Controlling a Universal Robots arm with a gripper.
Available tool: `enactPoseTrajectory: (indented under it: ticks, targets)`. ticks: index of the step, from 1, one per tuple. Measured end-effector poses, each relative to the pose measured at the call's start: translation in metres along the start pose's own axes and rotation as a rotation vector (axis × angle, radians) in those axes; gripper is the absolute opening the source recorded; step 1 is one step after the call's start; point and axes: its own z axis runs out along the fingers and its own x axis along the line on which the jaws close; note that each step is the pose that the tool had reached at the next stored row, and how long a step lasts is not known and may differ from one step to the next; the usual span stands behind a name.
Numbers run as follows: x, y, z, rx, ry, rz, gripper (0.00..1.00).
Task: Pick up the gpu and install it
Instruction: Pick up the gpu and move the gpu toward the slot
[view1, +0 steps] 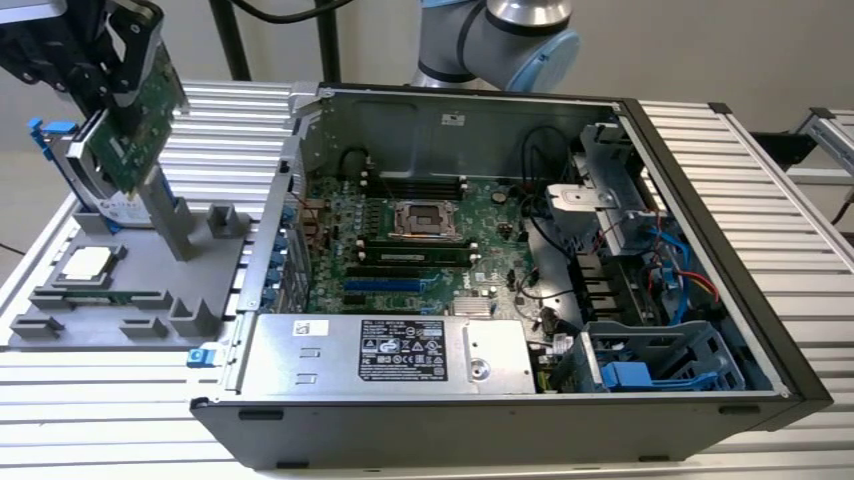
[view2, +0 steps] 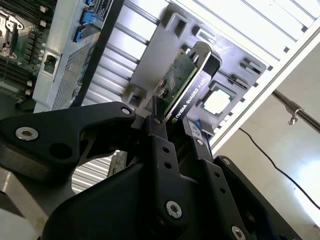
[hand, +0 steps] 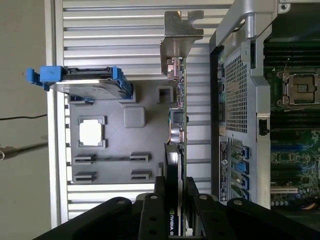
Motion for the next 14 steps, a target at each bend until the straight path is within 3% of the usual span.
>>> enactPoseTrajectory:
  ticks: [14]
  targets:
    - [-0.0001,0.0003,-0.0058,0.0000,0.0000,0.000,0.00]
